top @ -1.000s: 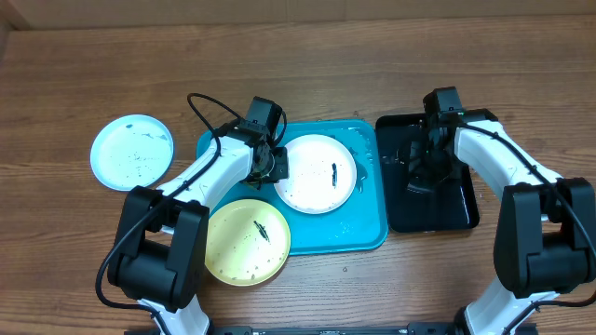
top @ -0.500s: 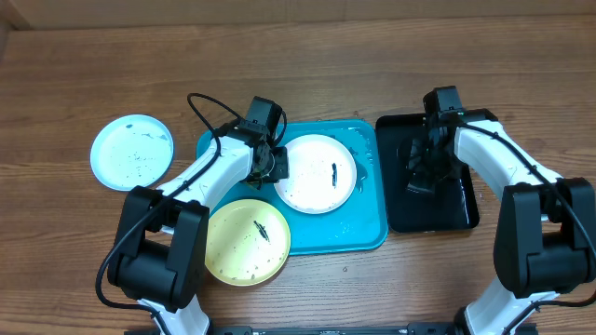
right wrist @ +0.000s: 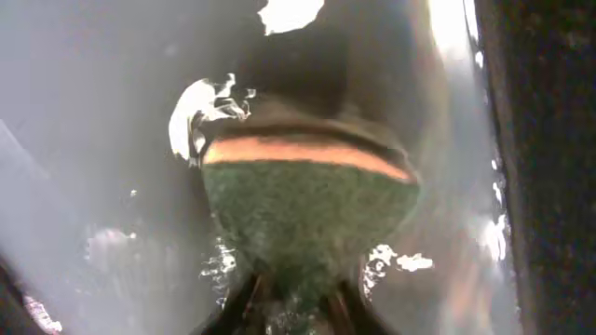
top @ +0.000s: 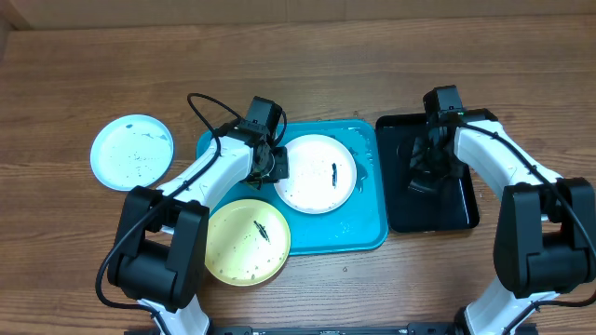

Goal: Clean dirty plates on tray and stack at the side
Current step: 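Grasp the green sponge with the right gripper and dip it in the water, then lift the sponge with the right gripper out of the black tray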

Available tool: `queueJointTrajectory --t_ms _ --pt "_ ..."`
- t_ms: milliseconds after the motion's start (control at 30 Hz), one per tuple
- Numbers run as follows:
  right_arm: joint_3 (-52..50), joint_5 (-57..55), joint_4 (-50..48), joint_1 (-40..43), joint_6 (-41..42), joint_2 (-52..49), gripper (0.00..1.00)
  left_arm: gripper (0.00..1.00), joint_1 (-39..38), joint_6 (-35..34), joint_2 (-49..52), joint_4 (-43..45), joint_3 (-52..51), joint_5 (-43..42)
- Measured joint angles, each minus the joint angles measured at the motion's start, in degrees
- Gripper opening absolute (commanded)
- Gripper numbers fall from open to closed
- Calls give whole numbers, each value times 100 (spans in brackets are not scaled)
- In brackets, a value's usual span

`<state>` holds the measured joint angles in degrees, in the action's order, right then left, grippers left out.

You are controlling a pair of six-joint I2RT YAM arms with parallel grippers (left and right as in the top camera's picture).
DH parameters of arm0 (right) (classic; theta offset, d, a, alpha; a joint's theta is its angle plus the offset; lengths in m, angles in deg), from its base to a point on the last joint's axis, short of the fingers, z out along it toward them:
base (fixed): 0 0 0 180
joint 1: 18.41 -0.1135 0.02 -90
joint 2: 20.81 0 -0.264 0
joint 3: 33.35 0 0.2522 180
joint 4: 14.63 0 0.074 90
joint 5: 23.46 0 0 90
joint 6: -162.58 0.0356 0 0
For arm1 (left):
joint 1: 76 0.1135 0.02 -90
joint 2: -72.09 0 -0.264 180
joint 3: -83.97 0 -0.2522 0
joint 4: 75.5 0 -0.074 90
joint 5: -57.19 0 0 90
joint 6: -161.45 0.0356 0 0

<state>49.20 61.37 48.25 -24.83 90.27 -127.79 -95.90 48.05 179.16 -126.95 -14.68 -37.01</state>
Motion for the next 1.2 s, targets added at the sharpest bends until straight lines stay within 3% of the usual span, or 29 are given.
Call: queueJointTrajectory --t_ms 133,467,667,833,1200 --pt "0 37 17 0 28 0 4 18 0 0 0 11 0 0" --pt "0 57 -15 0 24 -2 4 17 0 2 0 90 0 0" --pt "0 72 -28 0 26 -2 4 4 0 4 61 96 0 0" --pt "7 195 -63 0 -195 0 4 4 0 4 101 94 0 -11" --pt "1366 372 1429 0 -898 0 4 4 0 -98 101 -17 17 -55"
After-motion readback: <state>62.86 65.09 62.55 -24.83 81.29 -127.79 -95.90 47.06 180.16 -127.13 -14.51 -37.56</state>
